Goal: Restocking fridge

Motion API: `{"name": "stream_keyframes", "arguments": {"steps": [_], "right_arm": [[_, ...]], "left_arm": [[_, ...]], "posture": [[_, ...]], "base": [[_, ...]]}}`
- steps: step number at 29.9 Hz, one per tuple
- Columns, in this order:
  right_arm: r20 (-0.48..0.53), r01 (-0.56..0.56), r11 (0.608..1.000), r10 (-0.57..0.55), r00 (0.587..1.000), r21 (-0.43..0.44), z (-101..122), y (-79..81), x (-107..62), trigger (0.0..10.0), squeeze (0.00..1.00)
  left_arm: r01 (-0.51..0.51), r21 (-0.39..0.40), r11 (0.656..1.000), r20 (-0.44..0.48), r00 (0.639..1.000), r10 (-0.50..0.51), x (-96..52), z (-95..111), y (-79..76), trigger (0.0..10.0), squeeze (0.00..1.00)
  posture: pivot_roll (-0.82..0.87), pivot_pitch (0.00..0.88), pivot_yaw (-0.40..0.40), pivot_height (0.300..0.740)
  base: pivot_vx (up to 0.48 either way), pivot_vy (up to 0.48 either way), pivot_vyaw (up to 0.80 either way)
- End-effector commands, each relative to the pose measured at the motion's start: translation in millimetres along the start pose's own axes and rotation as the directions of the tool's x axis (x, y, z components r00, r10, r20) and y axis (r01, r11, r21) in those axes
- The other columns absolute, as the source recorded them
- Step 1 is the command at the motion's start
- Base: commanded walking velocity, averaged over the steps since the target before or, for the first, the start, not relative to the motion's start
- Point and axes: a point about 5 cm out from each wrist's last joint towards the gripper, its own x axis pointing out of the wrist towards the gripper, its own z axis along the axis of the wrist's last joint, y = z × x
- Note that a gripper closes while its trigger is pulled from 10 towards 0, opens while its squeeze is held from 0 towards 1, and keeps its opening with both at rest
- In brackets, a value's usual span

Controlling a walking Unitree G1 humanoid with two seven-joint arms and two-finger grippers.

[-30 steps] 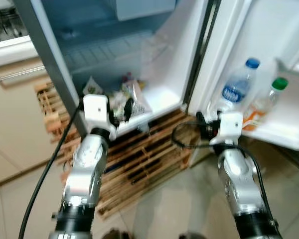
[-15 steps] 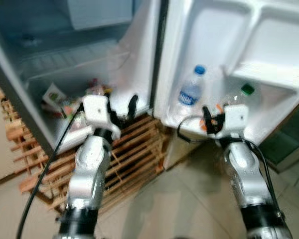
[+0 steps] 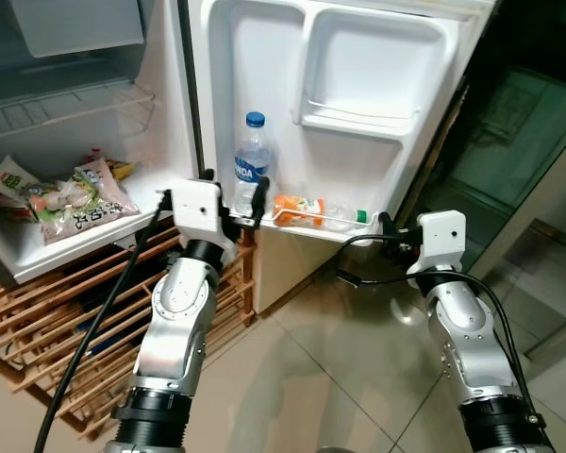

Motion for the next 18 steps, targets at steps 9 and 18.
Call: {"name": "stream_keyframes", "arguments": {"steps": [9, 18], "right_arm": [[-0.037, 0.015, 1.0, -0.015, 0.999, 0.009, -5, -7.2, -1.4, 10.0, 0.07], [-0.046, 0.026, 1.0, -0.026, 0.999, 0.001, -7, -12.3, -2.9, 10.0, 0.07]], "left_arm": [[0.063, 0.012, 0.998, 0.015, 0.998, -0.064, -5.7, 1, -11.7, 10.0, 0.0], [0.066, -0.001, 0.998, 0.019, 0.998, -0.066, -6.1, 1, -13.1, 10.0, 0.0]], "posture": [[-0.12, 0.0, -0.063, 0.74], [-0.12, 0.0, -0.063, 0.74]], "base": [[0.0, -0.107, 0.0], [0.0, -0.48, 0.0]]}}
